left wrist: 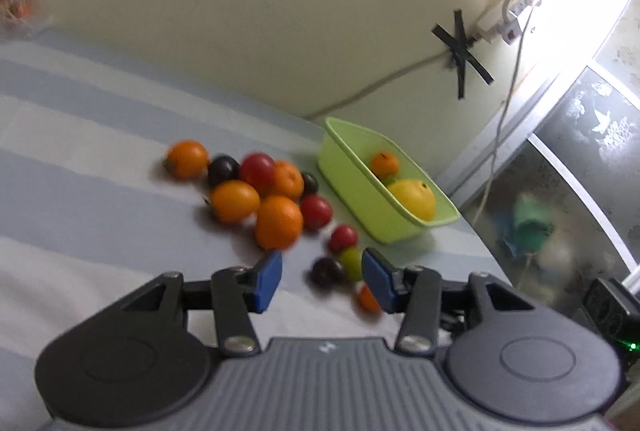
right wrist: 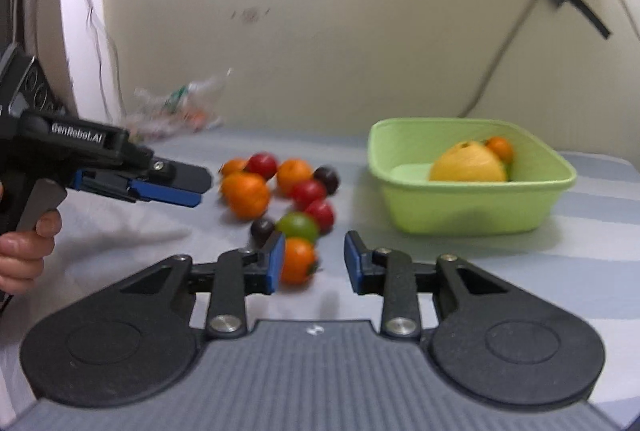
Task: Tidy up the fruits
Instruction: 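Grasp the dark purple cherry tomato with the left tool while the right tool grasps an orange one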
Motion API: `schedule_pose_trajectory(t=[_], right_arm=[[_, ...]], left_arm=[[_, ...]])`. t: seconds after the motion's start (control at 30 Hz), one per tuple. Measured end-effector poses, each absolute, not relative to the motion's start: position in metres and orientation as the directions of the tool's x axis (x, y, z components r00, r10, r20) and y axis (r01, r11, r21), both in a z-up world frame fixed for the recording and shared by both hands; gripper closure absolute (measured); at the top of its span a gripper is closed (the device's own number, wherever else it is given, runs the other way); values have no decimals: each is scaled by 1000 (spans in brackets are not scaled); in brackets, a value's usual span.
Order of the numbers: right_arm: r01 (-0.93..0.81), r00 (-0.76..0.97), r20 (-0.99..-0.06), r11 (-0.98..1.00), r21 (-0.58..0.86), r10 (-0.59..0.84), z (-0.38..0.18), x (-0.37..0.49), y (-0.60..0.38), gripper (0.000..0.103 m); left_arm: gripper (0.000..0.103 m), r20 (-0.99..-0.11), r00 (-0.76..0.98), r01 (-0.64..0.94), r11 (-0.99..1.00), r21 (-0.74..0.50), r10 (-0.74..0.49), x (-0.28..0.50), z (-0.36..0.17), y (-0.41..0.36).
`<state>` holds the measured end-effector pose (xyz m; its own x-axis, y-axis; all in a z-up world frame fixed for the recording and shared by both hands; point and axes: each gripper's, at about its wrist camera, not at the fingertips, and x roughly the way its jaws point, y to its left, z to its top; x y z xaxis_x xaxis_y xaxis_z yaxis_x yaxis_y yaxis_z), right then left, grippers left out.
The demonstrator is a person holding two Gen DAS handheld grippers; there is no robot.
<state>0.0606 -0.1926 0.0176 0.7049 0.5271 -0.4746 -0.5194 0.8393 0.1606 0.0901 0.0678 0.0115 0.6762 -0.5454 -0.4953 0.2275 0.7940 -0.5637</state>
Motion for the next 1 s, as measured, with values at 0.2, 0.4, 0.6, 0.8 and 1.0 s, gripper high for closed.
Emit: schedule_pose_trajectory(t=[0.2,0.4,0.6,0.8,1.0], right_arm=[[-530,650,-566,836,140,507,8,67,-171,61],[-522,649,-573,841,144,501,7,65,-175,69],[-491,640,-562,842,225,524,7,67,-190,69],[-491,630,-560,834,249,538,8,68,-193,69],[-486,631,-561,836,253,536,8,65,-191,69]], left_arm=[[58,-512,652,320,815,-482,-559,99,10,32],[58,-558,639,368,848,-382,-529,110,-6,15],[58,-557,630,435,840,-325,-541,107,-6,12],[77,-586,614,508,833,-219,-528,105,-3,13],[78,-567,618,480,832,-278,-545,92,-5,23]])
